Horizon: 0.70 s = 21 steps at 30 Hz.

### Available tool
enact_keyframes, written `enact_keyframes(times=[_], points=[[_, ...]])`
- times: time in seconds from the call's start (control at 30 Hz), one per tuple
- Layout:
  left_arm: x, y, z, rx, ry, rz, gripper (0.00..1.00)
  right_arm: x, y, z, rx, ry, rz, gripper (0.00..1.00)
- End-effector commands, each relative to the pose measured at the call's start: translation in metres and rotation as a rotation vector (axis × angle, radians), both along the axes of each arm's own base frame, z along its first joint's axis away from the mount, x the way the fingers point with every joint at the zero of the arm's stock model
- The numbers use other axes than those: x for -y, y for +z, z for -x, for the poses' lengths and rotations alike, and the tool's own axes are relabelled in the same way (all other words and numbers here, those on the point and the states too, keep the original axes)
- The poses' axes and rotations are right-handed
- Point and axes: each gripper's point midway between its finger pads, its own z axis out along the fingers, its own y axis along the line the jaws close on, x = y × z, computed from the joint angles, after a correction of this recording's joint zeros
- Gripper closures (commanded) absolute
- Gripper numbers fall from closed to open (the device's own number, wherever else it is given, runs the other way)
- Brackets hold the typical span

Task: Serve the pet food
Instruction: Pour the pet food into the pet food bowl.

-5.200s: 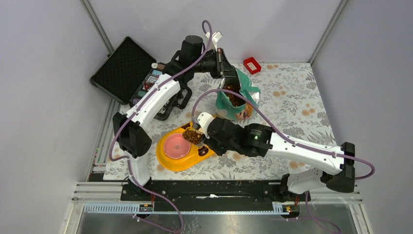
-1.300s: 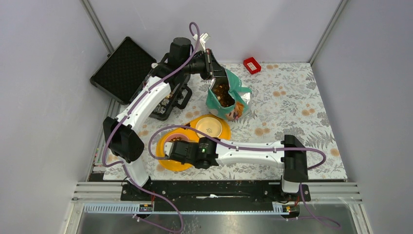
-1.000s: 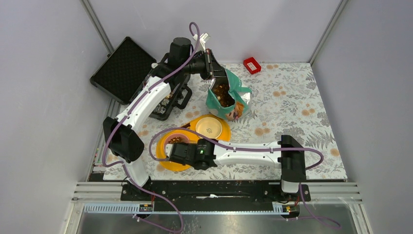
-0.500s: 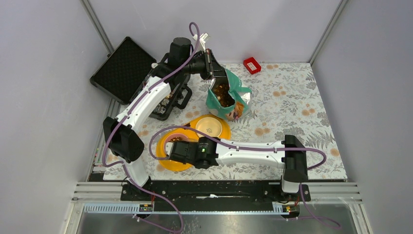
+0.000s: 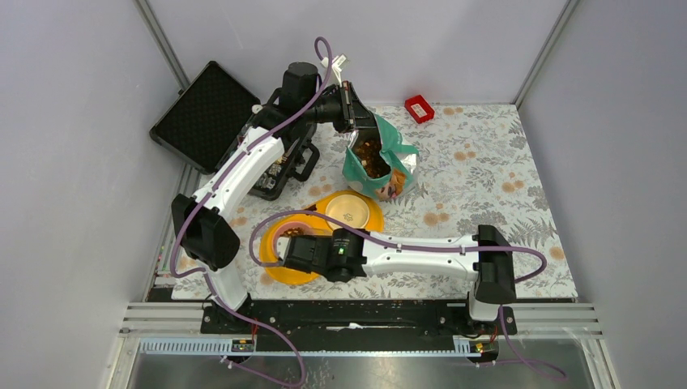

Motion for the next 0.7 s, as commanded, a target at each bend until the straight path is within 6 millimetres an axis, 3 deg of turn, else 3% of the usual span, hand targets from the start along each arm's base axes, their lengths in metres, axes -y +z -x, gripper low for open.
enact_keyframes(times=[0.0,0.07,0.2,0.37,0.67], points=[[-0.019,0.09,0.006,0.235,0.029,0.157,1.0,-0.005,0.031,-0.003,0.051,0.003,-0.077,1.0],[-0.019,0.09,0.007,0.237,0.029,0.155,1.0,-0.003,0.034,-0.004,0.058,-0.021,-0.088,1.0],[-0.018,0.088,0.005,0.225,0.031,0.157,1.0,-0.011,0.06,0.001,0.027,-0.037,-0.215,1.0],[-0.016,0.087,0.005,0.213,0.026,0.165,1.0,-0.009,0.073,0.01,-0.025,-0.048,-0.296,1.0],[-0.017,0.086,0.005,0.215,0.033,0.163,1.0,0.033,0.099,0.042,-0.189,-0.114,-0.478,1.0]])
